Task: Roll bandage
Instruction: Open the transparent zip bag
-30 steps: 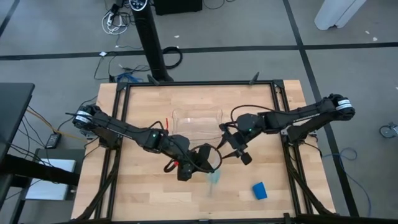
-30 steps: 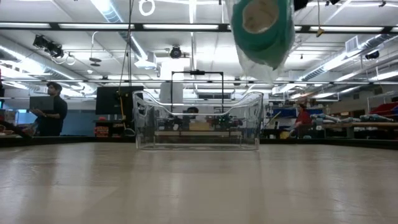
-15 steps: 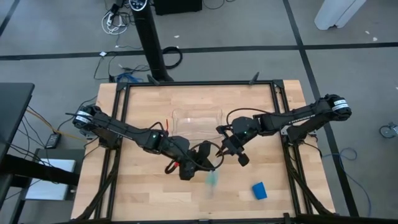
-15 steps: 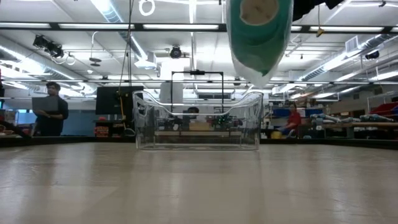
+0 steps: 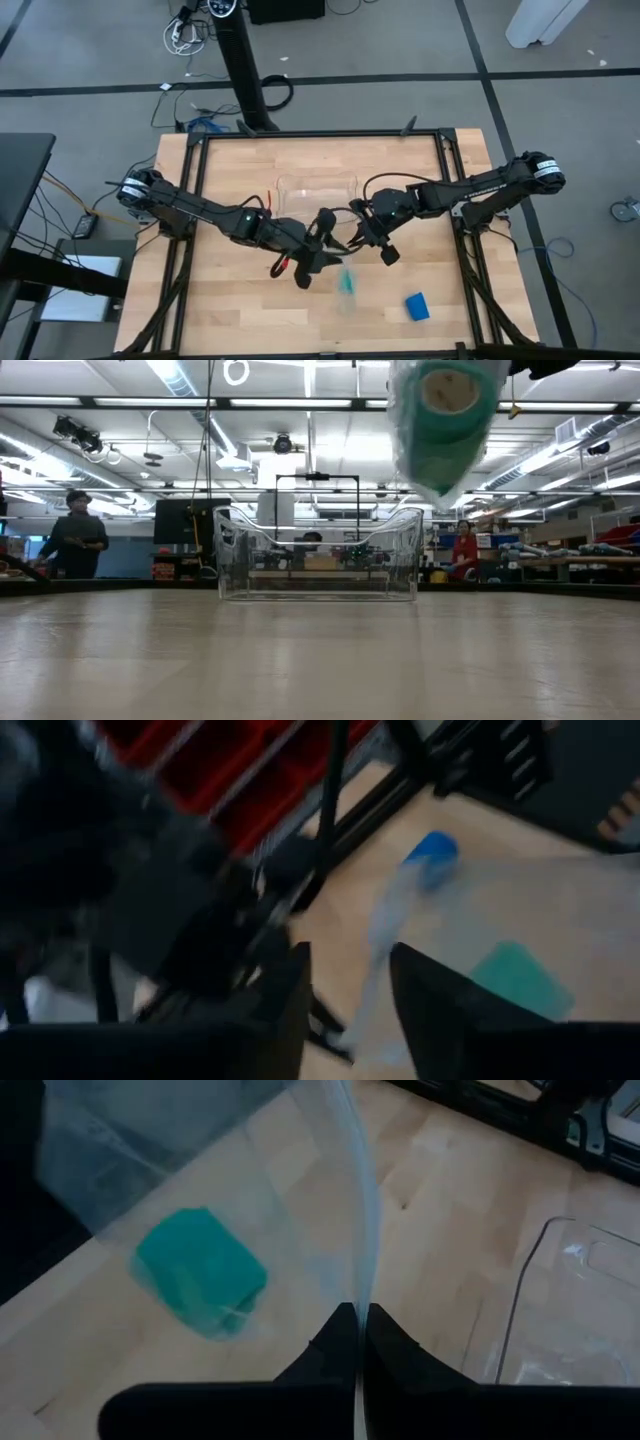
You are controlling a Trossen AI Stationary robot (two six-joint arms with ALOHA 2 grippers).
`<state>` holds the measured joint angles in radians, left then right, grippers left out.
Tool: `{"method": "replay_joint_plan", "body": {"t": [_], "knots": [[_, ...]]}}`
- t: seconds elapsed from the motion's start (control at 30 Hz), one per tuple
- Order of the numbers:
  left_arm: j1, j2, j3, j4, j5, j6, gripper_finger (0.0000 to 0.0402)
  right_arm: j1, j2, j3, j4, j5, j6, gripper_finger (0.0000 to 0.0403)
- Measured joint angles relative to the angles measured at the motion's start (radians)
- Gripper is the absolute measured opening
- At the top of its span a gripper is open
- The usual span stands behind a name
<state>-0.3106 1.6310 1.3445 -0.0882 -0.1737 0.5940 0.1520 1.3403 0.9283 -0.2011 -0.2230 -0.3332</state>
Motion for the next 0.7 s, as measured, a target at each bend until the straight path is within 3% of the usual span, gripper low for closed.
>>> {"method": "replay_joint_plan", "body": {"t": [0.27, 0.7], "knots": [[0.000, 0.000, 0.000, -0.023, -0.200, -0.110, 0.0226, -0.016, 0.000, 0.000, -0.067, 0.080, 0.057, 0.0000], [0.010, -0.029, 0.000, -0.244, -0.337, -0.339, 0.0235, -0.017, 0.000, 0.000, -0.111, 0.128, 0.084, 0.0000]]}}
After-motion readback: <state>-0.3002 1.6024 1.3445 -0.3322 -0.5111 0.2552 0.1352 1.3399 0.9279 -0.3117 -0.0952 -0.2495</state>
